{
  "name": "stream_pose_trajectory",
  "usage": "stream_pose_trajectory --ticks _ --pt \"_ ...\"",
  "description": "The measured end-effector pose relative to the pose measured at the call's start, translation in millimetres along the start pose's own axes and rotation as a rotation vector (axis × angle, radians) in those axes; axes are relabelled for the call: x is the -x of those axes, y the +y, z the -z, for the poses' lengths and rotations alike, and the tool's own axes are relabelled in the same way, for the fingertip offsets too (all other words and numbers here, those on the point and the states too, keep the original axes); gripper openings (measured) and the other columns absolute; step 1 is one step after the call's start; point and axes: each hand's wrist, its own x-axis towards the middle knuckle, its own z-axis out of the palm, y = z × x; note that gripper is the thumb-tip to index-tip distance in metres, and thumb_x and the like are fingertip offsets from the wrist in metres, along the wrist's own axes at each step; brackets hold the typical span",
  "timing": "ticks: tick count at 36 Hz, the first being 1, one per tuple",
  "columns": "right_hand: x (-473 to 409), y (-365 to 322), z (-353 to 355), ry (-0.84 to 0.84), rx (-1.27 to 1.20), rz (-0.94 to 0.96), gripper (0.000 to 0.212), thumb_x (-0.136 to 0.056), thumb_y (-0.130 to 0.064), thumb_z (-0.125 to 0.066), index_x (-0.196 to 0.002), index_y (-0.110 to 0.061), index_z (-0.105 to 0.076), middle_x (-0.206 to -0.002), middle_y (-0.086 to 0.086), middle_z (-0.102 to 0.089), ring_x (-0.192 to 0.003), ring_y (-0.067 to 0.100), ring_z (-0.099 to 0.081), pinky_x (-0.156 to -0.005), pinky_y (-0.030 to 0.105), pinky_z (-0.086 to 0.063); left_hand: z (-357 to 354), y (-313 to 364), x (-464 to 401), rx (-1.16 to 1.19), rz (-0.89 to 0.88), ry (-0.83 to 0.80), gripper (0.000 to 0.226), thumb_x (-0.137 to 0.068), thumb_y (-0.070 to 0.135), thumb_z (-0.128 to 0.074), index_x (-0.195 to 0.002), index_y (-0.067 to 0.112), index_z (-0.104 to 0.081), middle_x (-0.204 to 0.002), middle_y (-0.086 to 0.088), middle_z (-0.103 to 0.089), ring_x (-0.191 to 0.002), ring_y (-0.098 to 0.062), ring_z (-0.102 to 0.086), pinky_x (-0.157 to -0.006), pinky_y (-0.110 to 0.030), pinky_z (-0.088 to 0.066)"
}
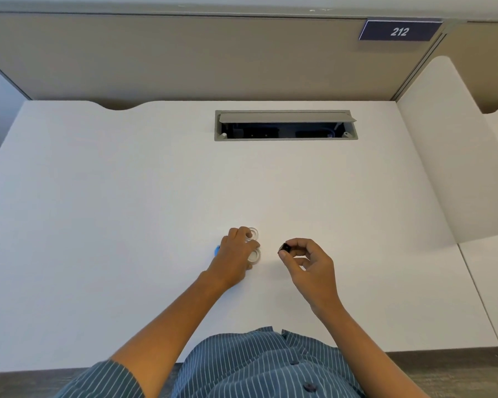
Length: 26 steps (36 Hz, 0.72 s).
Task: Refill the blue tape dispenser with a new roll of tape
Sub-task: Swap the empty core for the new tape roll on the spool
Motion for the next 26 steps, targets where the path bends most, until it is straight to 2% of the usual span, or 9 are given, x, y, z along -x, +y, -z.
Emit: stream_pose_trajectory --ticks 2,7,10,13,17,19,22,24,26 --pt "1.4 -1.1 1.7 -0.001 -0.001 -0.001 0.023 -0.092 -0.012 -0.086 -0.106 -0.028 -0.077 -0.100 -0.012 -0.081 -0.089 0.011 -0.076 -0.079 0.023 -0.060 -0.5 -0.4 0.0 0.018 0.001 0.027 0.062 -0.089 0.014 -0.085 -0.146 0.024 -0.062 -0.153 -0.001 -0.042 -0.133 -0.028 -0.044 -0.107 -0.032 -0.050" --pt "2.7 -5.2 6.8 0.007 -0.017 0.010 0.027 -0.092 -0.011 -0.086 -0.106 -0.033 -0.076 -0.099 -0.012 -0.080 -0.087 0.010 -0.075 -0.078 0.022 -0.061 4.7 1.5 -0.6 0.136 0.024 0.104 0.055 -0.087 0.027 -0.088 -0.138 0.022 -0.067 -0.142 0.001 -0.053 -0.131 -0.025 -0.046 -0.108 -0.033 -0.037" --pt "1.6 -8.5 8.9 0.009 -0.052 0.015 0.032 -0.093 -0.010 -0.085 -0.113 -0.034 -0.076 -0.101 -0.010 -0.079 -0.090 0.015 -0.076 -0.084 0.032 -0.066 11.9 5.7 6.0 0.409 0.079 0.163 0.052 -0.088 0.021 -0.088 -0.136 0.017 -0.066 -0.135 -0.001 -0.061 -0.125 -0.025 -0.052 -0.107 -0.036 -0.045" --pt "0.8 -12.5 9.6 -0.005 -0.072 0.036 0.036 -0.094 -0.007 -0.083 -0.121 -0.031 -0.077 -0.103 -0.007 -0.080 -0.092 0.019 -0.077 -0.089 0.038 -0.067 19.4 11.6 15.6 0.643 0.138 0.219 0.048 -0.088 0.014 -0.088 -0.132 0.016 -0.068 -0.129 -0.001 -0.067 -0.113 -0.024 -0.063 -0.095 -0.033 -0.054" --pt "0.5 -20.1 9.9 -0.031 -0.075 0.081 0.038 -0.095 -0.002 -0.080 -0.121 -0.030 -0.079 -0.107 -0.003 -0.082 -0.093 0.021 -0.079 -0.091 0.039 -0.067 30.3 20.1 28.8 0.922 0.230 0.207 0.044 -0.088 0.016 -0.089 -0.127 0.028 -0.072 -0.124 0.007 -0.074 -0.104 -0.016 -0.070 -0.084 -0.022 -0.059" --pt "0.7 -24.3 9.5 -0.042 -0.065 0.099 0.038 -0.095 -0.001 -0.080 -0.118 -0.032 -0.080 -0.108 -0.004 -0.082 -0.094 0.020 -0.080 -0.091 0.038 -0.067 35.1 24.7 36.6 1.009 0.259 0.190 0.040 -0.088 0.019 -0.089 -0.121 0.035 -0.074 -0.116 0.010 -0.077 -0.099 -0.013 -0.073 -0.080 -0.020 -0.061" --pt "0.8 -30.2 8.3 -0.068 -0.085 0.100 0.035 -0.095 -0.001 -0.080 -0.115 -0.030 -0.081 -0.109 -0.004 -0.083 -0.097 0.020 -0.081 -0.092 0.038 -0.067 42.4 32.7 48.5 1.105 0.288 0.170 0.038 -0.081 0.038 -0.092 -0.116 0.040 -0.075 -0.107 0.011 -0.081 -0.095 -0.010 -0.077 -0.082 -0.032 -0.064" --pt "1.7 -34.1 7.6 -0.088 -0.091 0.100 0.035 -0.094 -0.002 -0.081 -0.114 -0.030 -0.081 -0.108 -0.004 -0.083 -0.097 0.019 -0.081 -0.092 0.037 -0.067 47.0 37.9 56.5 1.154 0.289 0.169 0.045 -0.073 0.051 -0.090 -0.115 0.042 -0.077 -0.109 0.013 -0.082 -0.098 -0.009 -0.078 -0.083 -0.028 -0.063" --pt "2.7 -38.1 7.0 -0.104 -0.103 0.097 0.034 -0.093 -0.002 -0.082 -0.114 -0.029 -0.081 -0.107 -0.003 -0.084 -0.097 0.020 -0.082 -0.092 0.035 -0.067 50.1 42.5 62.6 1.207 0.274 0.182 0.049 -0.071 0.052 -0.090 -0.117 0.039 -0.077 -0.112 0.011 -0.082 -0.102 -0.010 -0.078 -0.086 -0.023 -0.061"
